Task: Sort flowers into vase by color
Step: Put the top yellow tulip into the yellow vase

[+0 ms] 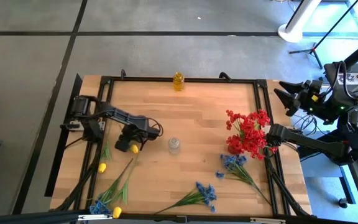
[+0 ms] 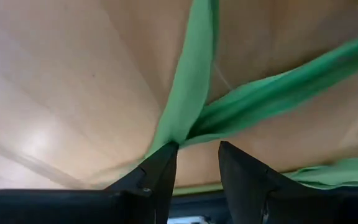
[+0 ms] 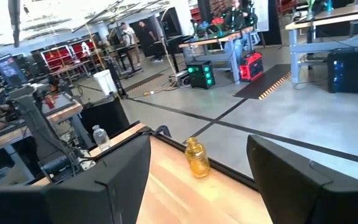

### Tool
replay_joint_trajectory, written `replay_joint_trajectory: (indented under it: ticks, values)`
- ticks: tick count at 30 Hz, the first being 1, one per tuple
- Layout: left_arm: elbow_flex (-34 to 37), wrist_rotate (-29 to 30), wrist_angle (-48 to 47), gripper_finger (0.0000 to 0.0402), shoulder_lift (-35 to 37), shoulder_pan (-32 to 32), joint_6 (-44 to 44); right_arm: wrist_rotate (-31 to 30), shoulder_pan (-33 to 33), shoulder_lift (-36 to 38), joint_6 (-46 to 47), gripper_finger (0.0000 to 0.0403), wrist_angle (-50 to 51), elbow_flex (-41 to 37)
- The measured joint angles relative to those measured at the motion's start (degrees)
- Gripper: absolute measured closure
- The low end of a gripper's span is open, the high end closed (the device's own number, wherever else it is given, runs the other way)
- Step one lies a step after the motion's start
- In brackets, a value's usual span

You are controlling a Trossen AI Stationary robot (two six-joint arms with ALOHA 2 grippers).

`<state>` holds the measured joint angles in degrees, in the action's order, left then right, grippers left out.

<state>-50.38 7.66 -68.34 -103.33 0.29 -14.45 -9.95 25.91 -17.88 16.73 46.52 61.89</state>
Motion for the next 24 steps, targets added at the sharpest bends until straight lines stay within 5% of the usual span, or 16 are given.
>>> replay_joint_trajectory:
  ticks: [8, 13, 18, 24]
  values:
    - [3.6, 3.3, 5.4, 0.0286, 0.4, -2.5, -6.4, 0.4, 0.0, -1.4, 2.6, 0.0136, 0.1, 0.0]
    - [3.7, 6.0, 6.7, 0.0342, 2.0, -4.6, -7.1, 0.5, 0.0, -2.0, 2.6, 0.0136, 0.1, 0.0]
    - [3.4, 6.7, 11.0, 0.0393, 9.7, -5.0, -5.4, 0.4, 0.0, -2.0, 2.3, 0.0136, 0.1, 0.0]
    - [-0.2, 9.8, 0.9, 0.04, 21.0, -5.0, 2.2, -0.1, 0.0, -2.0, 1.0, 0.0136, 0.1, 0.0]
